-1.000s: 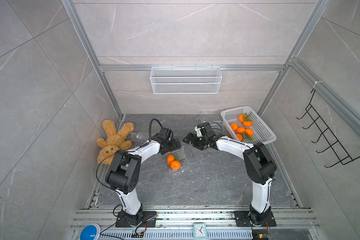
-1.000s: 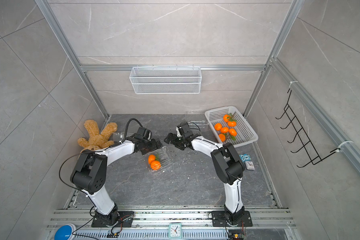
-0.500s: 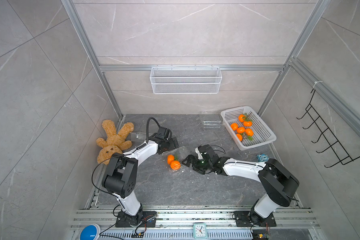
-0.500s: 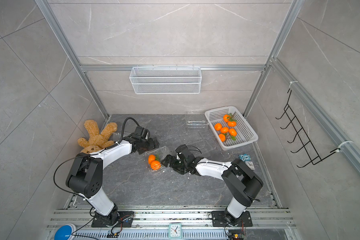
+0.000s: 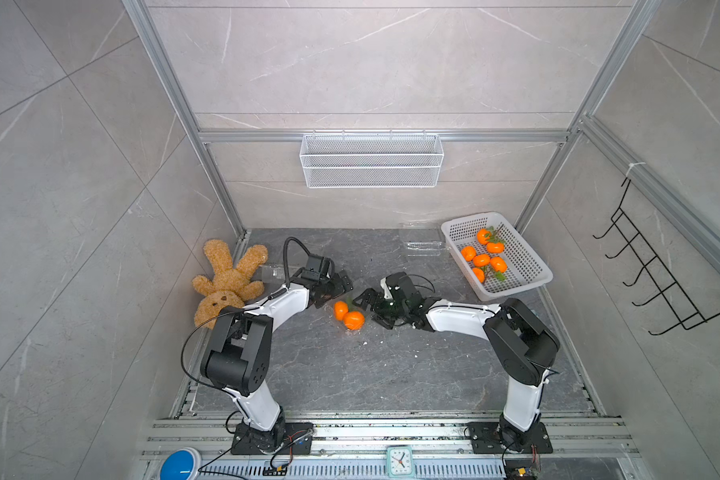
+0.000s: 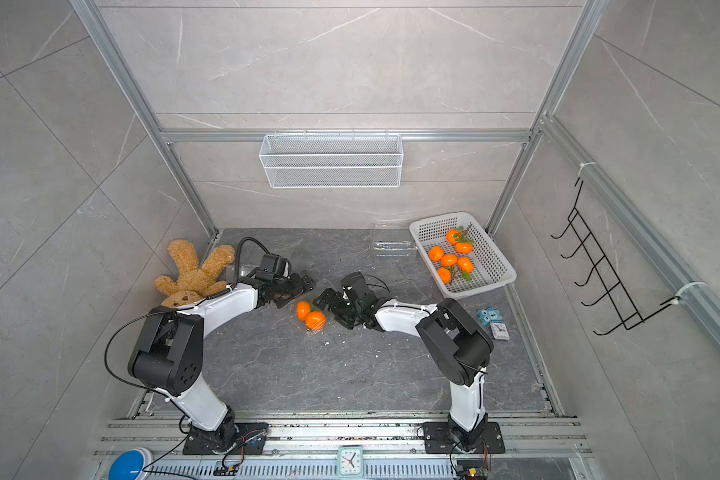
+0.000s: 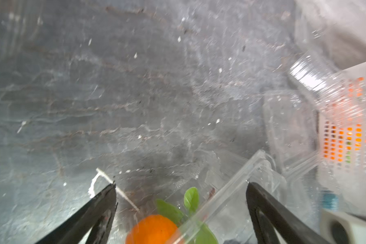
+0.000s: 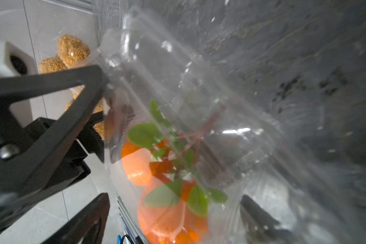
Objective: Take oranges out of containers
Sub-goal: Adjust the packing box at the center of the board.
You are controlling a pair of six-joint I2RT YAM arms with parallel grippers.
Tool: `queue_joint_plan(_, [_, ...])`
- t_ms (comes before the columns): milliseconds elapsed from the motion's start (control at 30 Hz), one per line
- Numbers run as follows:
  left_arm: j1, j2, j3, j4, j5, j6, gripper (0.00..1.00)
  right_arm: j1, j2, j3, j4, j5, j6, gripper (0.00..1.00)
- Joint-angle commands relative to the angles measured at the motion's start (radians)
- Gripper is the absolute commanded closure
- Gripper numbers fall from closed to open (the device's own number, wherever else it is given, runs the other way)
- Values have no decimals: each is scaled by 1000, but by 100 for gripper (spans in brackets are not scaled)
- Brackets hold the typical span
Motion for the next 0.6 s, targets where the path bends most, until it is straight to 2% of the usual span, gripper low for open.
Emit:
queue_joint_plan(0, [-7, -22, 1, -31, 62, -8, 3, -21, -48, -17, 4, -32, -48, 1])
queue_joint_plan(167, [-4, -17, -11, -20, 66, -10, 3, -17, -148, -166, 120, -92, -33, 0])
queue_joint_plan(400, [-7, -12, -16, -14, 78, -17, 3, -13, -227, -248, 202, -131, -23, 0])
queue_joint_plan(567, [-6, -17, -38, 5, 87, -28, 3, -11, -222, -261, 253, -146, 11, 3])
